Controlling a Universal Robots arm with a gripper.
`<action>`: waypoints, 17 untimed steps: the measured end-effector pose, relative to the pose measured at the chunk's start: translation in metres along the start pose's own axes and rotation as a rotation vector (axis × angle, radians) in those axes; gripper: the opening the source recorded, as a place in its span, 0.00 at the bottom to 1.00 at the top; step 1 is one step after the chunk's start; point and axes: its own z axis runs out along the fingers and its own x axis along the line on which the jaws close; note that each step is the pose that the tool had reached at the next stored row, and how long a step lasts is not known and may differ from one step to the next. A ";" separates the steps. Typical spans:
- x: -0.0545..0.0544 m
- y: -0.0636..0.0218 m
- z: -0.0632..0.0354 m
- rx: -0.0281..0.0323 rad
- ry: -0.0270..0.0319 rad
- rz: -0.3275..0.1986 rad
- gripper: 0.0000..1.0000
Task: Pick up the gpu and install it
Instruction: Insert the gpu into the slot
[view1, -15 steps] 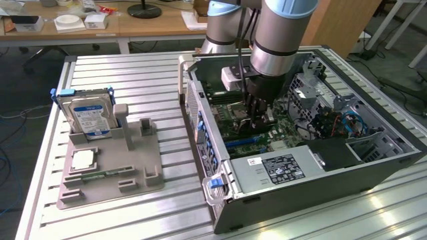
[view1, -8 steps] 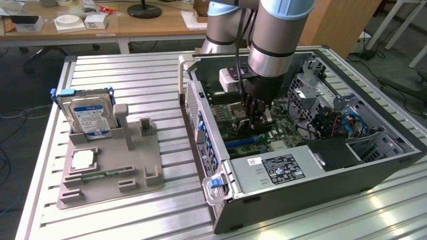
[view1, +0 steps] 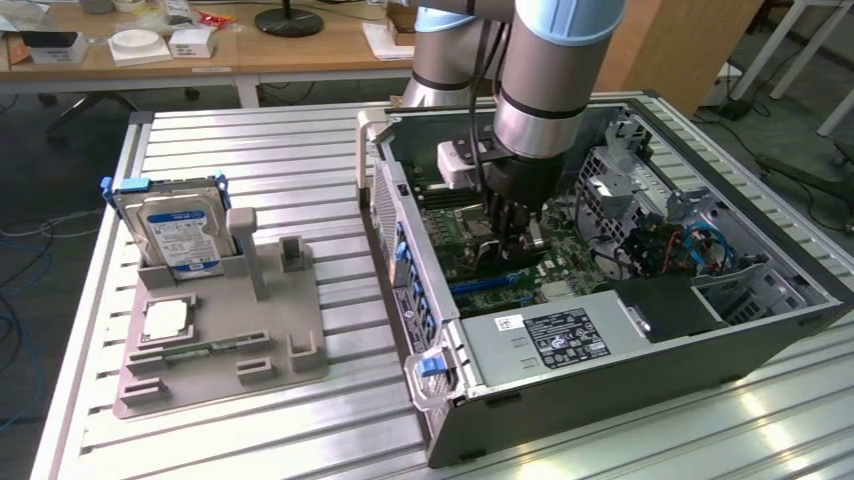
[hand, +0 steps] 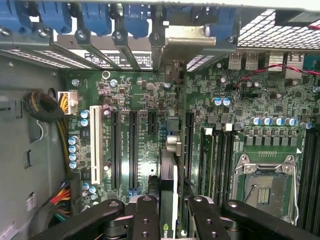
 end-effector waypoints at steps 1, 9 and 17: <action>0.000 0.0002 0.0006 0.0004 0.0000 0.000 0.27; 0.000 0.0039 0.0036 0.0054 0.0002 0.000 0.27; 0.000 0.0055 0.0077 0.0127 0.0001 -0.001 0.27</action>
